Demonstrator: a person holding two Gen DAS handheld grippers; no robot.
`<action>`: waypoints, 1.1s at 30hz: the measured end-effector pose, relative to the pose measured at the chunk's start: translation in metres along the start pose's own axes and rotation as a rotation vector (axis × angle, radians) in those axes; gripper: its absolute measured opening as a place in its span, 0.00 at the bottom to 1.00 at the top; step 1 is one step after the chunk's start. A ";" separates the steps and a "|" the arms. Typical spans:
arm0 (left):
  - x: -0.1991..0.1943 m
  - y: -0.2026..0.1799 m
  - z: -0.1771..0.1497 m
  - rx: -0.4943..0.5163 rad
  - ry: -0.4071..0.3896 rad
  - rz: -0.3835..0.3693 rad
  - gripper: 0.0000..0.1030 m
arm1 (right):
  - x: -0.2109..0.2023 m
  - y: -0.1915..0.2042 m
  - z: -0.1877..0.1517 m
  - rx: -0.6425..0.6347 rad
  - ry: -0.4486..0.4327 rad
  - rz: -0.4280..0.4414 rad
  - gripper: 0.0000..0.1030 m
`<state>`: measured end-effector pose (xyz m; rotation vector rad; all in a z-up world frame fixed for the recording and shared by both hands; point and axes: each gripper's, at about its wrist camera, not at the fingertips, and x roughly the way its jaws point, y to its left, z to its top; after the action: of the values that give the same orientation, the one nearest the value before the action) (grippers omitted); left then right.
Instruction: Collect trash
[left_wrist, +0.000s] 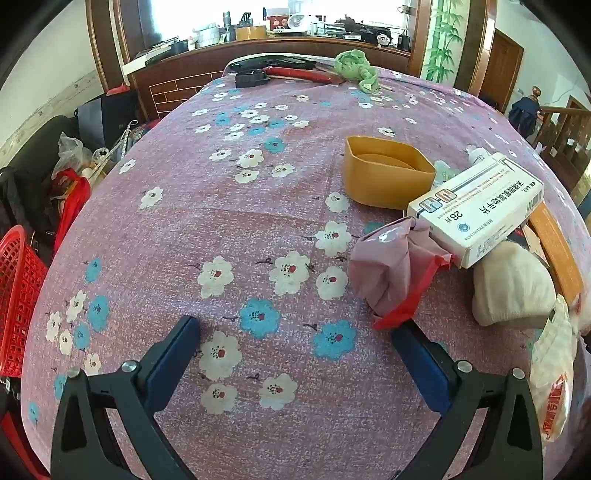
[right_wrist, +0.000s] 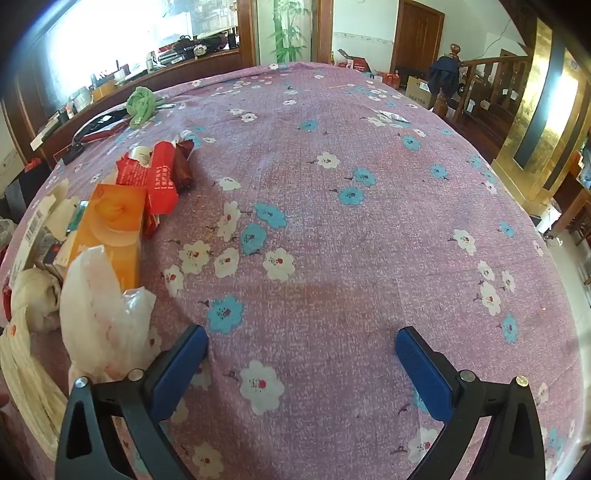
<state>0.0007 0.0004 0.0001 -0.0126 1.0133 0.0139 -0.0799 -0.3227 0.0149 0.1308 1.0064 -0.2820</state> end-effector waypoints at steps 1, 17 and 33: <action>0.000 0.000 0.000 -0.001 -0.001 -0.004 1.00 | 0.001 0.002 0.001 0.003 -0.001 -0.001 1.00; -0.149 0.025 -0.078 0.089 -0.671 -0.049 1.00 | -0.167 0.029 -0.109 0.005 -0.690 0.158 1.00; -0.147 0.054 -0.094 0.004 -0.665 -0.019 1.00 | -0.170 0.038 -0.121 0.038 -0.681 0.182 1.00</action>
<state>-0.1577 0.0514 0.0751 -0.0125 0.3485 -0.0022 -0.2528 -0.2284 0.0936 0.1458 0.3101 -0.1587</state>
